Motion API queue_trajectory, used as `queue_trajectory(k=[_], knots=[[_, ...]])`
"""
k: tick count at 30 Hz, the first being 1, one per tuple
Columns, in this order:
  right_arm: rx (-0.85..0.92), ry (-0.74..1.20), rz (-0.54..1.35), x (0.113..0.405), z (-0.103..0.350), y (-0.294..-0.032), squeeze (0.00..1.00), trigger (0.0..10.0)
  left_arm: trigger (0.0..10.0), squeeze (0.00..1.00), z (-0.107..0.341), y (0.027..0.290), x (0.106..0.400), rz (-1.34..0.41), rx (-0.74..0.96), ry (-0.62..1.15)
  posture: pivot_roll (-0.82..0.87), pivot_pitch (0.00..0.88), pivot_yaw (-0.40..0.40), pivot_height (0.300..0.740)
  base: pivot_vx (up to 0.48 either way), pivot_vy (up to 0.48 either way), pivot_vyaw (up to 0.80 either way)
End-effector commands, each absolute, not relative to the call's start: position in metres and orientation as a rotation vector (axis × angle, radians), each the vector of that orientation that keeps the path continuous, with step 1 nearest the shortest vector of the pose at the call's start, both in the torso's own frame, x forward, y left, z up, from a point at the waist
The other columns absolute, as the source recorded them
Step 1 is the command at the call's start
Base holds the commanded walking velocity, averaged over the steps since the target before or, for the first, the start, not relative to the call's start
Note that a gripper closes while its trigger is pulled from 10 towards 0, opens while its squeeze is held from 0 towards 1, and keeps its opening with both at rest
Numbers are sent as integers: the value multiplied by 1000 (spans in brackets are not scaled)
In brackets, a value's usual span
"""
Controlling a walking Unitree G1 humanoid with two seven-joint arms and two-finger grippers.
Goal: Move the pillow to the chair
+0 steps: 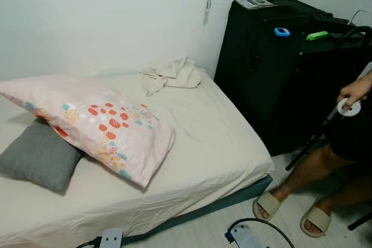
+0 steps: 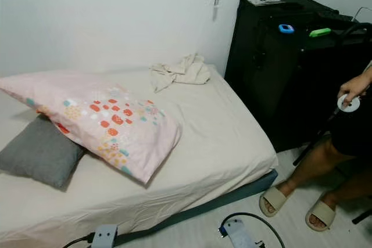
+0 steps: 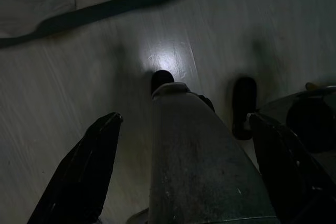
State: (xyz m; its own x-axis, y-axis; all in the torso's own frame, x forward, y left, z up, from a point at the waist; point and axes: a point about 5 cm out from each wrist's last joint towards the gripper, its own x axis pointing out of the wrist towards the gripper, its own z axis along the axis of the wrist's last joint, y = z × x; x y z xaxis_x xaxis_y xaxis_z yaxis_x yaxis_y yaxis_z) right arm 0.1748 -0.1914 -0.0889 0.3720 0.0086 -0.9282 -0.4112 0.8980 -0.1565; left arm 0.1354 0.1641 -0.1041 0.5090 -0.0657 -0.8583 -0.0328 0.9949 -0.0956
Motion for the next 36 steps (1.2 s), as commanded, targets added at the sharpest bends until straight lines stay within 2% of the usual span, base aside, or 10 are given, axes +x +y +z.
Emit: queue_trajectory(k=[1, 25, 36], knots=[[-365, 1155, 277, 175, -89, -191, 0, 10000, 10000, 0, -110, 165, 118, -16, -107, 1104, -67, 51, -45, 740, 0, 0, 431], [-392, 1156, 281, 176, -88, -193, 0, 10000, 10000, 0, -112, 166, 112, -16, -106, 1118, -67, 44, -50, 740, 0, 0, 653], [-409, 1165, 272, 175, -89, -194, 0, 10000, 10000, 0, -110, 147, 122, -73, -100, 1106, -70, 32, -51, 740, 0, 0, 0]])
